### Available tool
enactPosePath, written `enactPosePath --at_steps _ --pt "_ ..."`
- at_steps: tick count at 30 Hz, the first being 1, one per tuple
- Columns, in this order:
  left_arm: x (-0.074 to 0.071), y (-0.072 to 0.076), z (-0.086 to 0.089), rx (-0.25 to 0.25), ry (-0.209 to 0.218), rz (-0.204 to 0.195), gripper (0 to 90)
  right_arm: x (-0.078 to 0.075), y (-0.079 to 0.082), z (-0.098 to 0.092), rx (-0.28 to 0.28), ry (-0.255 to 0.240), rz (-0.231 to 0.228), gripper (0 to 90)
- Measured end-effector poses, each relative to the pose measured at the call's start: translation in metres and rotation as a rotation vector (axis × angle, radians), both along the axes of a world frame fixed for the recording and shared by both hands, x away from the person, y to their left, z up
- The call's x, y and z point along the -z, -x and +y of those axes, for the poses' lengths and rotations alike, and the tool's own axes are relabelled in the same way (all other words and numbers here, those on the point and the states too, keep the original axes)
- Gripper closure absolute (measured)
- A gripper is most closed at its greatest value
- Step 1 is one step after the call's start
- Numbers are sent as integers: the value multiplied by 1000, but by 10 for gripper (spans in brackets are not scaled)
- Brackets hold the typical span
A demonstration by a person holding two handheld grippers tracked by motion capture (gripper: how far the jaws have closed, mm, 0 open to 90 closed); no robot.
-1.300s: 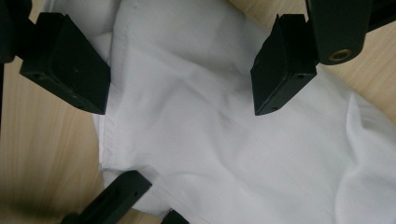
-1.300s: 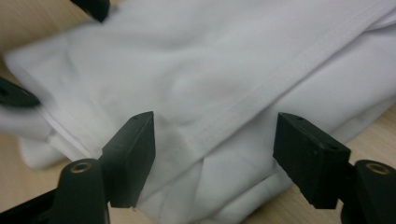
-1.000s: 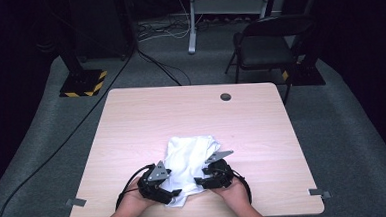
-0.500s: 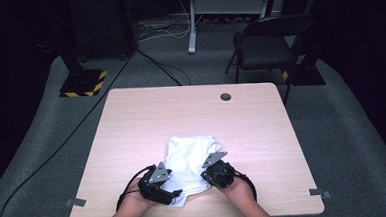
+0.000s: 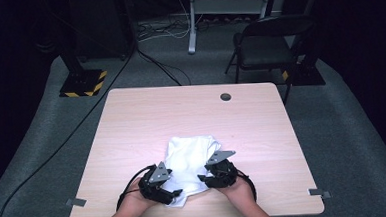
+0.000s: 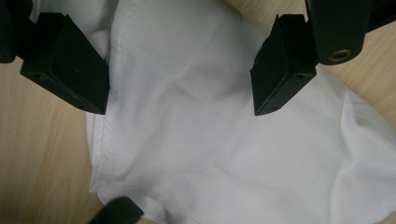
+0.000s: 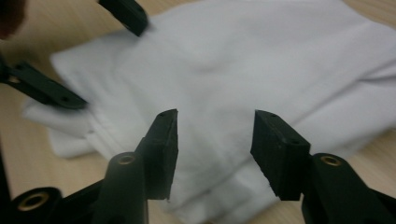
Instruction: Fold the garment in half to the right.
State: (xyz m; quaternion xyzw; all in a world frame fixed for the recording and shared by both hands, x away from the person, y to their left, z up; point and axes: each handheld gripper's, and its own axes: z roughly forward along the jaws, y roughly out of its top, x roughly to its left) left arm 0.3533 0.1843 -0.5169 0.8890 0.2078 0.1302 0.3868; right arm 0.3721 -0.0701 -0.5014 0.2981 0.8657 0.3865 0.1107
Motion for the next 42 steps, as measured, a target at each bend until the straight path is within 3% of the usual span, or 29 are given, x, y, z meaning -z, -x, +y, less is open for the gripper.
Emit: enactPosePath --at_steps 2,3,9,15,37,42 --pt "0 0 -1 0 1 2 197 4 2 6 -45 -41 29 460" --pt "0 -1 -1 0 2 3 197 7 3 9 -64 -34 40 459" --pt "1 -2 -1 6 7 5 198 20 2 16 -81 55 52 458" --pt "1 -4 -4 13 7 4 197 22 5 15 -110 110 0 461" --pt "4 -11 -12 21 18 11 198 22 1 0 -57 115 22 450" --pt "5 -17 -14 22 38 21 199 23 -5 -10 -22 87 46 438"
